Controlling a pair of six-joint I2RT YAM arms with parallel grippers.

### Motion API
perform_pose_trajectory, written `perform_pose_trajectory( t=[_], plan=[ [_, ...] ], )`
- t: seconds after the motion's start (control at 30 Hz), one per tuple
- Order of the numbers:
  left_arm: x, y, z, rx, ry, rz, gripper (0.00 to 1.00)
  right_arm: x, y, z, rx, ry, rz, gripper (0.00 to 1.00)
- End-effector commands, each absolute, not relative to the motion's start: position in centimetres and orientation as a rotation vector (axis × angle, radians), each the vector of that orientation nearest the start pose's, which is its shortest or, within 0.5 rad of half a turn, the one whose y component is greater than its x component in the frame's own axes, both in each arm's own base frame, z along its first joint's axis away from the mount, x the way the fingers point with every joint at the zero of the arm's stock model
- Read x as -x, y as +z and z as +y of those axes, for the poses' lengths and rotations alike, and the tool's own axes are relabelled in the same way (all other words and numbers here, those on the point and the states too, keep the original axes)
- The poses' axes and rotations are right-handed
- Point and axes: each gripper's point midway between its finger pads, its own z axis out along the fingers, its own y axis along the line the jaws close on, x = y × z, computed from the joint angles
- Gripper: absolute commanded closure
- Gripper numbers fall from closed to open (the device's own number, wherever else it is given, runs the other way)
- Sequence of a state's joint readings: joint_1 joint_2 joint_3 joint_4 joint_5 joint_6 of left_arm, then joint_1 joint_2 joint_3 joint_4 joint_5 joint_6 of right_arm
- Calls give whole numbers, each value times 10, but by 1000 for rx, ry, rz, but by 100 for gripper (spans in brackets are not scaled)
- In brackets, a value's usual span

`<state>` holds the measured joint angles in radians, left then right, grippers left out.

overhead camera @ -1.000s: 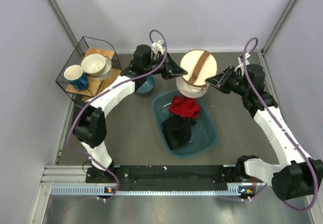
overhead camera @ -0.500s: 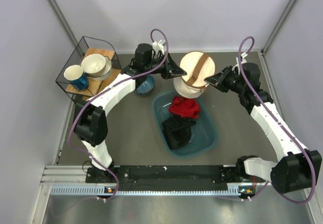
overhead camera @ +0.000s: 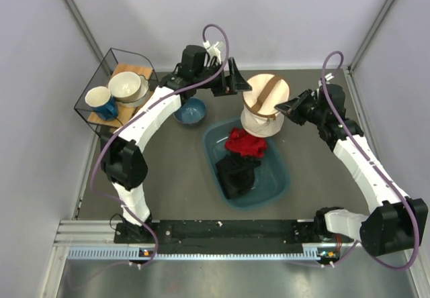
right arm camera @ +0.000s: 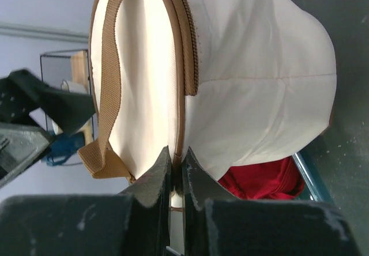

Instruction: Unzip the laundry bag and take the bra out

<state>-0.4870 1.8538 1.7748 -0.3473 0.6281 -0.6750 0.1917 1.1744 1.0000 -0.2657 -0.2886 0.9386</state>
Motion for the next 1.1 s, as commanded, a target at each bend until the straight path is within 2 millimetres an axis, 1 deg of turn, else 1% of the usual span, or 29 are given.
perform_pose_trajectory(
  t=[0.0, 0.03, 0.07, 0.1, 0.13, 0.17, 0.2, 0.23, 0.3, 0.33, 0.37, 0.4, 0.43, 0.47, 0.57, 0.63, 0.67, 0.7, 0.73, 0.77, 0.8, 0.83, 0.87, 0.93, 0.97, 1.0, 1.07],
  plan=[
    [-391, 337, -319, -342, -1057, 2033, 15, -361, 282, 138, -756, 963, 1941, 100],
    [-382, 338, -323, -370, -1053, 2028, 21, -362, 285, 134, -795, 958, 1920, 100],
    [-375, 338, -326, -391, -1046, 2031, 23, -363, 285, 129, -822, 930, 1915, 100],
    [-368, 342, -328, -429, -1034, 2015, 25, -362, 285, 128, -850, 924, 1919, 100],
    [-355, 340, -341, -475, -1046, 2018, 30, -366, 292, 128, -850, 922, 1917, 100],
    [-346, 340, -348, -503, -1061, 2020, 32, -363, 289, 128, -866, 906, 1947, 100],
    [-339, 336, -356, -532, -1080, 2032, 34, -364, 290, 128, -877, 904, 1957, 100],
    [-323, 336, -370, -587, -1122, 2028, 35, -367, 299, 128, -872, 907, 1949, 100],
    [-312, 329, -385, -628, -1153, 2043, 40, -367, 301, 128, -875, 908, 1948, 100],
    [-302, 329, -394, -657, -1179, 2041, 41, -367, 302, 127, -885, 906, 1941, 100],
    [-296, 326, -400, -673, -1203, 2047, 42, -366, 305, 125, -888, 899, 1926, 100],
    [-294, 320, -406, -678, -1226, 2063, 43, -365, 305, 123, -894, 894, 1918, 100],
    [-290, 319, -412, -689, -1247, 2061, 44, -364, 306, 122, -897, 892, 1913, 100],
    [-289, 314, -417, -697, -1270, 2071, 44, -363, 309, 120, -902, 888, 1899, 100],
    [-290, 318, -423, -679, -1302, 2056, 45, -362, 311, 119, -900, 887, 1892, 100],
    [-294, 315, -426, -659, -1305, 2060, 45, -361, 312, 119, -901, 890, 1887, 100],
    [-296, 318, -429, -658, -1313, 2042, 46, -360, 312, 119, -902, 894, 1888, 100],
    [-299, 311, -431, -645, -1315, 2064, 47, -360, 312, 119, -904, 895, 1887, 100],
    [-301, 311, -433, -640, -1316, 2065, 47, -360, 312, 120, -905, 897, 1888, 100],
    [-305, 301, -436, -636, -1309, 2092, 48, -360, 313, 120, -905, 899, 1886, 100],
    [-306, 299, -438, -631, -1305, 2101, 48, -360, 313, 120, -906, 901, 1886, 100],
    [-311, 303, -439, -620, -1297, 2091, 48, -360, 313, 120, -905, 902, 1885, 100],
    [-315, 300, -441, -611, -1288, 2094, 48, -359, 314, 120, -905, 904, 1882, 100],
    [-320, 305, -443, -602, -1280, 2074, 48, -358, 315, 120, -902, 909, 1880, 100],
    [-323, 302, -445, -598, -1279, 2082, 48, -358, 316, 120, -899, 910, 1880, 100],
    [-325, 307, -446, -599, -1282, 2068, 48, -358, 316, 120, -900, 911, 1878, 100],
    [-328, 304, -449, -594, -1280, 2072, 49, -357, 317, 120, -898, 915, 1876, 100]
  ],
)
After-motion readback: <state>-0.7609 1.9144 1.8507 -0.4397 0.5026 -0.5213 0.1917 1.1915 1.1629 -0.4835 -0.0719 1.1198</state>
